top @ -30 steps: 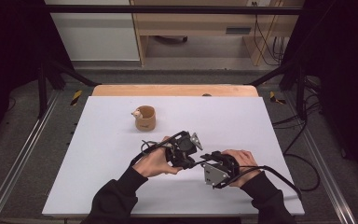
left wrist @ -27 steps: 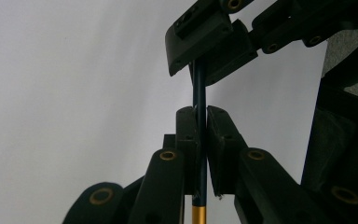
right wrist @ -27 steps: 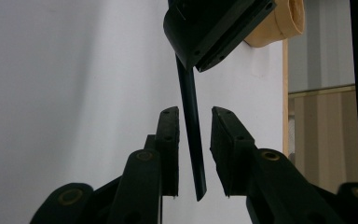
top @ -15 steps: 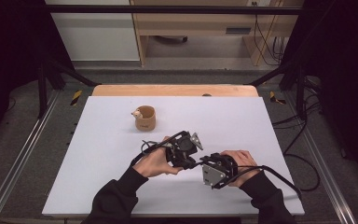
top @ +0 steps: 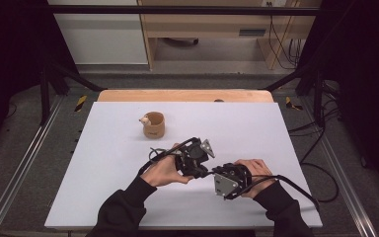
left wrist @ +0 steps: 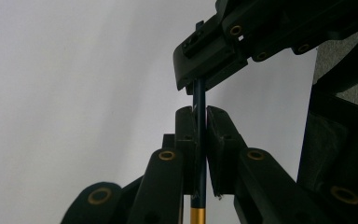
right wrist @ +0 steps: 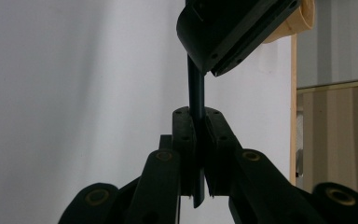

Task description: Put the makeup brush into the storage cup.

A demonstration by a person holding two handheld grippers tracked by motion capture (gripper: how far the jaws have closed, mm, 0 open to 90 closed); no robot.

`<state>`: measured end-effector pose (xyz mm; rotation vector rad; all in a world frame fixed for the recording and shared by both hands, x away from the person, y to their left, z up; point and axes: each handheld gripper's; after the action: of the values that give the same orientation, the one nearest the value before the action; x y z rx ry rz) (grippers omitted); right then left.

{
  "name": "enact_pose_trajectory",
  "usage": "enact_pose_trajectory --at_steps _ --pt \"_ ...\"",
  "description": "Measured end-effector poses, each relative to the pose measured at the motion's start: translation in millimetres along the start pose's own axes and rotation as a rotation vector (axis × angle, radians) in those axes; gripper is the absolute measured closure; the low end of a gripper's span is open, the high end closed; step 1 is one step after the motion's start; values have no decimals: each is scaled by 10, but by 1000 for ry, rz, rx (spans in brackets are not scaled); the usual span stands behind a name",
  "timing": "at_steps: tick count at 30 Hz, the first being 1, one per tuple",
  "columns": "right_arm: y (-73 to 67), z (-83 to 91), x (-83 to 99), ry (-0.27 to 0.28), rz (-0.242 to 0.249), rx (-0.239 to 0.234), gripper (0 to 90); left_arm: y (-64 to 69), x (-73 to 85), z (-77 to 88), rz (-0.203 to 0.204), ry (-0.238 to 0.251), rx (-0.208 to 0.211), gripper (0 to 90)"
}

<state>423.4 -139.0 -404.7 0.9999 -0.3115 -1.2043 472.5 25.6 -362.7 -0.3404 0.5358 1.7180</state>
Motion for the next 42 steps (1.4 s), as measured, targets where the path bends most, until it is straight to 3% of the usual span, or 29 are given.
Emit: enact_pose_trajectory --at_steps 6,7,9,17,19,25,27,28,30,34,38,42 --pt "11 15 0 7 -13 -6 850 11 14 28 -5 13 -4 821" --pt "-1 15 2 11 -39 -10 850 10 27 33 -13 27 -3 820" --pt "14 13 7 11 -31 -10 850 13 43 44 -23 46 -15 808" --pt "18 -8 34 -4 -71 -19 850 -4 140 194 -38 105 -53 680" --pt "27 -9 41 -5 -71 -17 849 -40 217 273 -48 130 -82 636" --pt "26 -11 61 -10 -93 -22 849 -98 351 394 -30 217 -120 506" --pt "25 -16 65 -14 -97 -22 849 -140 445 467 -4 302 -150 469" --pt "27 -17 67 -16 -99 -23 849 -140 445 467 -4 302 -150 449" --pt "17 -18 74 -20 -117 -26 849 -176 529 525 27 378 -171 428" --pt "10 -20 98 -21 -139 -26 849 -209 641 586 68 476 -204 376" --pt "14 -18 127 -21 -142 -27 849 -225 725 613 87 524 -242 328" --pt "12 1 179 -14 -183 -31 849 -245 892 624 119 594 -284 295"
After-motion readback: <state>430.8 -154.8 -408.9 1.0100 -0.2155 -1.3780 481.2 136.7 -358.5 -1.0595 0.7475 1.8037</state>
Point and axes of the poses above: each handheld gripper's, and its own axes: z roughly backward along the jaws, x roughly out of its underside, y roughly to its right, and after that the axes turned 9 degrees about x, right-handed
